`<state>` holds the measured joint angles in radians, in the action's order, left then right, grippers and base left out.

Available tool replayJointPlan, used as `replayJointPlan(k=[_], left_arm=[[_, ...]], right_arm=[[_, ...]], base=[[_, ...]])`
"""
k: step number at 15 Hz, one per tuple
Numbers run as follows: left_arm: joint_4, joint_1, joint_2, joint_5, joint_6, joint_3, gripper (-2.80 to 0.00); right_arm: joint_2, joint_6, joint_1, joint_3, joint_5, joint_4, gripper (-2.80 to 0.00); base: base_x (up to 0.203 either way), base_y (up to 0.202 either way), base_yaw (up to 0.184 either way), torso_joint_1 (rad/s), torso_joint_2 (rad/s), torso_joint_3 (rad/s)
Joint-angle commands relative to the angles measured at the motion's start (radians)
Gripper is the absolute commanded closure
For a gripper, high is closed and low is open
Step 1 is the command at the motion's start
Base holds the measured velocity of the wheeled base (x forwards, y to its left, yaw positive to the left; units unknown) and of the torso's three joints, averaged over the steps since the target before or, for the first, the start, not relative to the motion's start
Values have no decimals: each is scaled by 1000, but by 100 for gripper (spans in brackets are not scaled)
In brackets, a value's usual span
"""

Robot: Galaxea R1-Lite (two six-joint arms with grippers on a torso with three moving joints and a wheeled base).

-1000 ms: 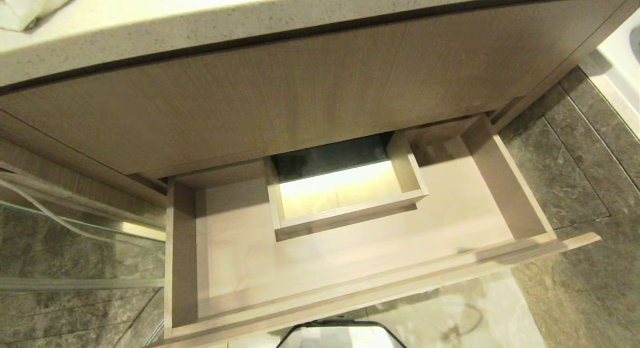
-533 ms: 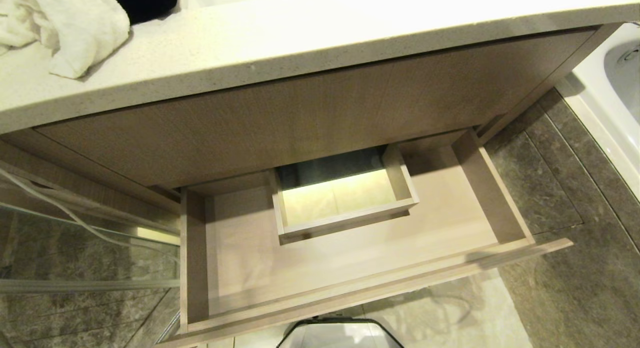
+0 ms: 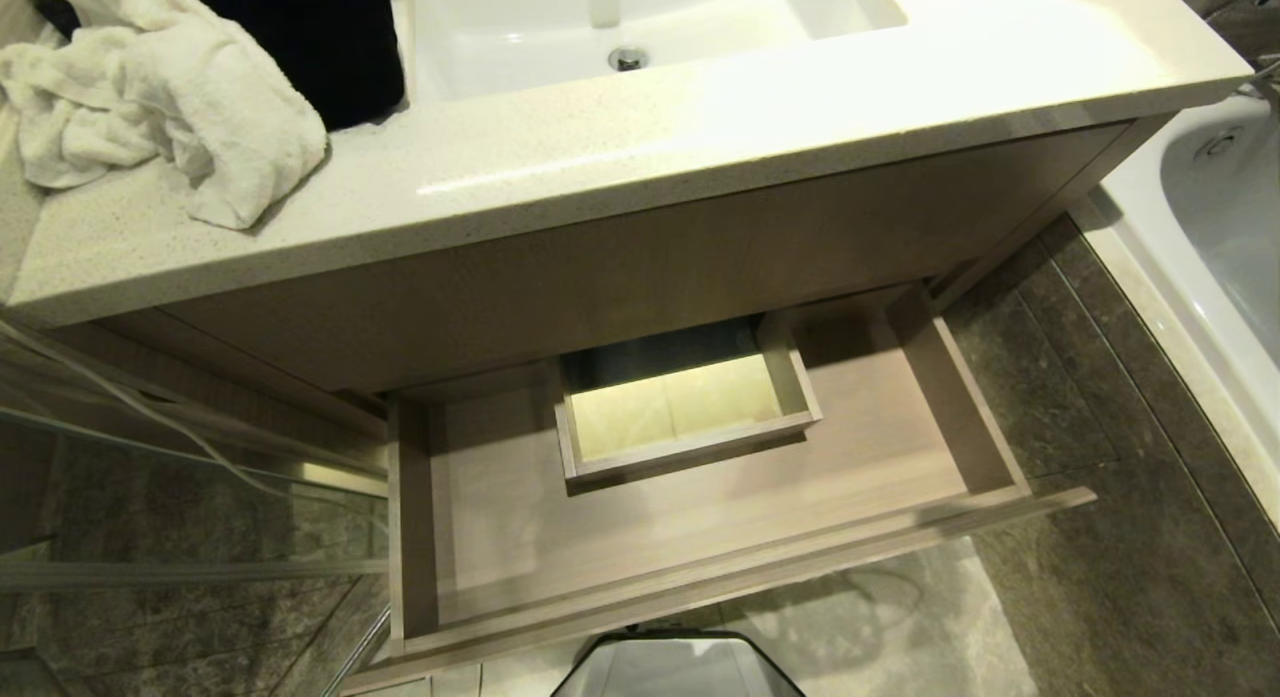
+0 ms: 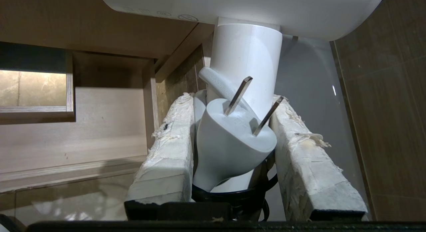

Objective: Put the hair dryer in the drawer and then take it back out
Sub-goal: Place it on the countertop

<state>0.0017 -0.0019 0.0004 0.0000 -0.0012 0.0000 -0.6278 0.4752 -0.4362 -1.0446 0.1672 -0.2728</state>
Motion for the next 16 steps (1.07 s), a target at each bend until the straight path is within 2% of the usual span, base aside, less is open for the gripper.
replayJointPlan(k=[1, 6, 16], left_arm=[[0, 0, -1, 0, 0, 1, 0], [0, 0, -1, 0, 0, 0, 0], [0, 0, 0, 0, 0, 1, 0]], right_arm=[[-33, 2, 0, -9, 1, -1, 0], [-43, 12, 0, -13, 0, 11, 0], [-108, 10, 1, -52, 0, 48, 0]], base=[[0, 0, 0, 217, -422, -207], [0, 0, 0, 128, -211, -87], [0, 0, 0, 274, -41, 223]])
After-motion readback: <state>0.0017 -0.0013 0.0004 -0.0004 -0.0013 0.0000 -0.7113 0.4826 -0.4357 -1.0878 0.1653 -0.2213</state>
